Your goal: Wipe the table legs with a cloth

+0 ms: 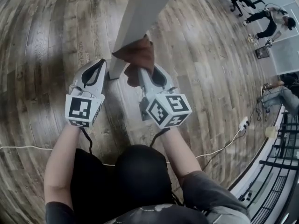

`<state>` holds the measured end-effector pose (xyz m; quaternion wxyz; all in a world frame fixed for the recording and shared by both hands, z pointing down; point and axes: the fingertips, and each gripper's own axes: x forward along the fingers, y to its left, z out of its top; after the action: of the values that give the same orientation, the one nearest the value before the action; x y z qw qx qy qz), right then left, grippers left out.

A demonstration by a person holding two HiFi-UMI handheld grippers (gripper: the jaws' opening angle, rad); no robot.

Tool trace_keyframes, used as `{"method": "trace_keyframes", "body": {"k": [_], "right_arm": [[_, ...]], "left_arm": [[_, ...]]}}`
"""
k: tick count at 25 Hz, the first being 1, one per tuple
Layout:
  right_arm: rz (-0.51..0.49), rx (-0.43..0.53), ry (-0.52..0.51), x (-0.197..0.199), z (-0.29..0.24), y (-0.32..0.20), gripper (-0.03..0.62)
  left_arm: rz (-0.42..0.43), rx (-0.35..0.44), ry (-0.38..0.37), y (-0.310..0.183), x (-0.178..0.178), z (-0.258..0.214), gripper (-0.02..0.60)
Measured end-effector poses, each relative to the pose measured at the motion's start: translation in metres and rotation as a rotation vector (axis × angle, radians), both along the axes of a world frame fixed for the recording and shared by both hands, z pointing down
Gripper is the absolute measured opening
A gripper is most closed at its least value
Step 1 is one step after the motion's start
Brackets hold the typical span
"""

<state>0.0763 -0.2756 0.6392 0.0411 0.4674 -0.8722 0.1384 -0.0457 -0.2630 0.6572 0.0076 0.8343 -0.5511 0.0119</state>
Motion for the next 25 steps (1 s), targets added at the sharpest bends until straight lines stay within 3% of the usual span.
{"method": "trace_keyframes", "body": {"k": [3,7,13,16,22,25], "right_arm": [[0.033,-0.029,0.06,0.008,0.041,0.0,0.091],[0.002,-0.103,0.142,0.004,0.094,0.004,0.091],[0.004,-0.253,0.209,0.01,0.164,0.01,0.091],[0.0,-0.293,0.242,0.014,0.186,0.013,0.091],[-0.063,-0.364,0.312,0.004,0.224,0.016,0.091],[-0.041,-0.394,0.28,0.004,0.226,0.013,0.091]], "left_arm": [[0.035,-0.042,-0.045,0.003,0.001,0.03,0.02],[0.049,-0.08,-0.078,0.008,-0.007,0.054,0.02],[0.08,-0.191,-0.023,0.021,-0.004,0.088,0.02],[0.085,-0.197,-0.06,0.026,-0.003,0.096,0.02],[0.1,-0.217,-0.063,0.027,0.003,0.102,0.02],[0.115,-0.195,-0.042,0.024,0.0,0.087,0.02]]}}
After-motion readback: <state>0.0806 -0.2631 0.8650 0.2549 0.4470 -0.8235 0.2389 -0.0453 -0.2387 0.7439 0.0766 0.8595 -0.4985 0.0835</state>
